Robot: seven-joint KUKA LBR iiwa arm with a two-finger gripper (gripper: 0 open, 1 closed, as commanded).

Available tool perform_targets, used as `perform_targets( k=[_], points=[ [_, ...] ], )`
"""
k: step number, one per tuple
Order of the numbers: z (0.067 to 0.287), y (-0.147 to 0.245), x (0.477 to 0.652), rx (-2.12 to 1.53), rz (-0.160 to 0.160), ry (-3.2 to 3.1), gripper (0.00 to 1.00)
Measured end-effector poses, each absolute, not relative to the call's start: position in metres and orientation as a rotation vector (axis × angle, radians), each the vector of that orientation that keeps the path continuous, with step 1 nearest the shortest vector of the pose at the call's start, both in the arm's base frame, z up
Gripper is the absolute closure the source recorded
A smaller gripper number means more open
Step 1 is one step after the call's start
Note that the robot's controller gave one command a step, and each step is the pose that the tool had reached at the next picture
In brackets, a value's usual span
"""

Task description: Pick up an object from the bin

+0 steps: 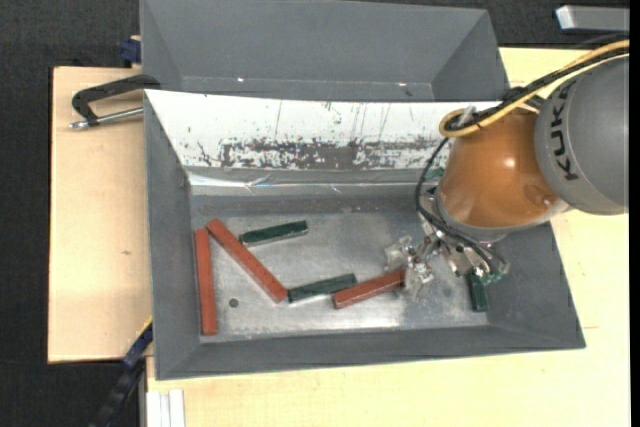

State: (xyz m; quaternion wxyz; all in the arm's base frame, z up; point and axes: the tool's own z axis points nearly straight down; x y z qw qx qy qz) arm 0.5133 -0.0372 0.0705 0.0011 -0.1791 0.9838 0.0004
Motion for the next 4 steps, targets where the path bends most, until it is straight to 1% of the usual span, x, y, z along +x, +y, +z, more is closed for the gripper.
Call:
perform_targets(
  k=[1,2,3,4],
  points=[
    [0.071,-0.037,0.513,-0.563,0.001,3.088,1.0],
    [0.07,-0.018,0.515,-0.776,-0.002,3.041,1.0],
    [0.071,0.012,0.516,-1.02,0.001,2.966,1.0],
    [0.071,0.048,0.524,-0.741,0.002,3.048,1.0]
  ],
)
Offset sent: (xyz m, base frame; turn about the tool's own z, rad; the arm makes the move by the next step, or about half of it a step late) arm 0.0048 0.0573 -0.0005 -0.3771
